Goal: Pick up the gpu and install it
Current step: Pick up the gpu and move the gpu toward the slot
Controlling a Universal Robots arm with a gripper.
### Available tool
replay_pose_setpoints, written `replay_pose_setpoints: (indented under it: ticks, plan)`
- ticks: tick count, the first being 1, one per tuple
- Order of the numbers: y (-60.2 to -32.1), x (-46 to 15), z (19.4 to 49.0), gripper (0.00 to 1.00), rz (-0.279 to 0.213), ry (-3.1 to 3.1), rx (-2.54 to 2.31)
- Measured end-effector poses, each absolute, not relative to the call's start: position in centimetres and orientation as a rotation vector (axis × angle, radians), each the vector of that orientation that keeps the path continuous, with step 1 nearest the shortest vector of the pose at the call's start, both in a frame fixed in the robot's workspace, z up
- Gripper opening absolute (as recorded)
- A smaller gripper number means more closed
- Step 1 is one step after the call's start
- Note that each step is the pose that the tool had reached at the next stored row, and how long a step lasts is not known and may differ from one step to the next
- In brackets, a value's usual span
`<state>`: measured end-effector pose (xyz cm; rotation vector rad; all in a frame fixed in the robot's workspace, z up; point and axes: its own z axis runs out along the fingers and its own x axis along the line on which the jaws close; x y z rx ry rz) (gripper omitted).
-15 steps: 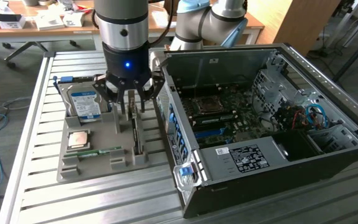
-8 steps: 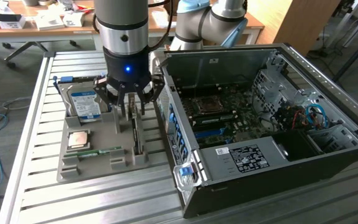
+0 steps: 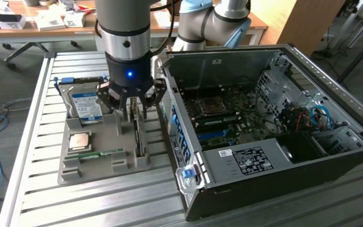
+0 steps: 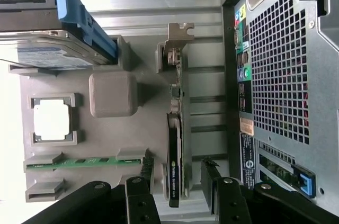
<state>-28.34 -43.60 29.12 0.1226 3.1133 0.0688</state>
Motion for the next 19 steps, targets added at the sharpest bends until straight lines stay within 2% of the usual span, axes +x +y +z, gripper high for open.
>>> replay_pose_setpoints:
  ticks: [19]
  plan:
    - [-43.6,-28.3,27.9,0.49,0.069,3.113,0.123]
